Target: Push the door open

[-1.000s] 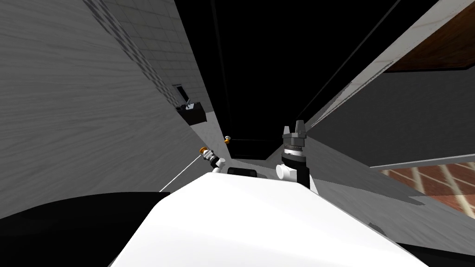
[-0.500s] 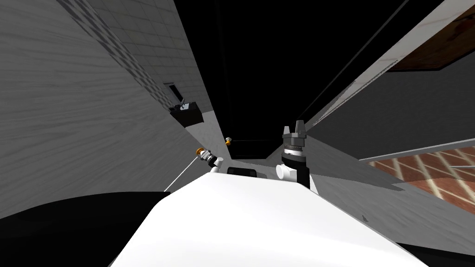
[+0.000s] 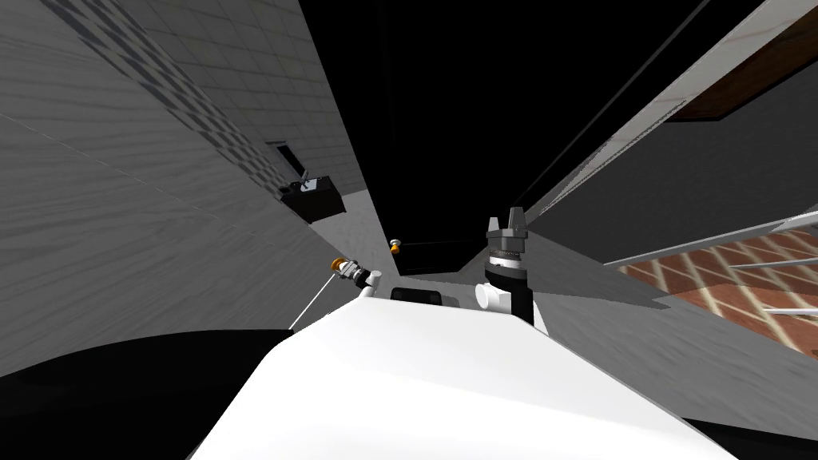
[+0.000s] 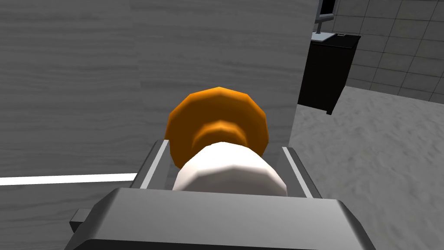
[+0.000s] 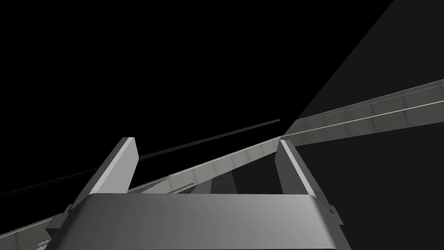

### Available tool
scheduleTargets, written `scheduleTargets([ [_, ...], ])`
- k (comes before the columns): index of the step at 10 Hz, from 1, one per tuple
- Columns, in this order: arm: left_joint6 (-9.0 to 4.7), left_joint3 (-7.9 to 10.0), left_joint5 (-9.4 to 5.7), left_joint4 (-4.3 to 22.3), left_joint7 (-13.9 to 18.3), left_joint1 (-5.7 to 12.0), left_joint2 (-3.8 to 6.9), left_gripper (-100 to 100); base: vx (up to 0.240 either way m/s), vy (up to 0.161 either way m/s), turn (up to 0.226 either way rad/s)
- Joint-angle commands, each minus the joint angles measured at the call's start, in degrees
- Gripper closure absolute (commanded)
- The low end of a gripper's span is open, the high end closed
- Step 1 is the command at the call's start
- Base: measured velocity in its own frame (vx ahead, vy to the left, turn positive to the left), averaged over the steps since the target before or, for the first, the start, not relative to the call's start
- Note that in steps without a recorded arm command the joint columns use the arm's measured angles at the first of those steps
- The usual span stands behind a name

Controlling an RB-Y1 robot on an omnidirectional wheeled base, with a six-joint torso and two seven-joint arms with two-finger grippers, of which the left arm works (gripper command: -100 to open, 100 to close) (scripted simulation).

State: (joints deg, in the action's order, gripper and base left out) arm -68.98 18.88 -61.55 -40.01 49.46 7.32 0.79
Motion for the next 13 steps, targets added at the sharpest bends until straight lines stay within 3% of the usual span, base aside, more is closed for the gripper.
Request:
scheduleTargets([
  [1,-1.65,1.03,-0.53,0.5,0.2,0.05,0.98,100,0.010,0.094,-0.055],
  [3,-3.47,2.57,-1.91,1.1,0.0,0.58,1.60,100,0.009,0.114,-0.128],
  [4,-3.47,2.57,-1.91,1.1,0.0,0.58,1.60,100,0.015,0.099,-0.043],
  [5,-4.73,3.63,-2.86,1.5,-0.1,0.95,1.96,100,0.011,0.102,-0.112],
  [6,-4.73,3.63,-2.86,1.5,-0.1,0.95,1.96,100,0.018,0.085,-0.054],
  [9,-6.73,5.31,-4.37,2.1,-0.3,1.55,2.30,100,0.029,0.082,-0.088],
  [12,-6.73,5.31,-4.37,2.1,-0.3,1.55,2.30,100,0.005,0.035,-0.006],
  [13,-8.09,6.46,-5.40,2.5,-0.4,1.96,2.43,100,-0.004,0.049,-0.135],
])
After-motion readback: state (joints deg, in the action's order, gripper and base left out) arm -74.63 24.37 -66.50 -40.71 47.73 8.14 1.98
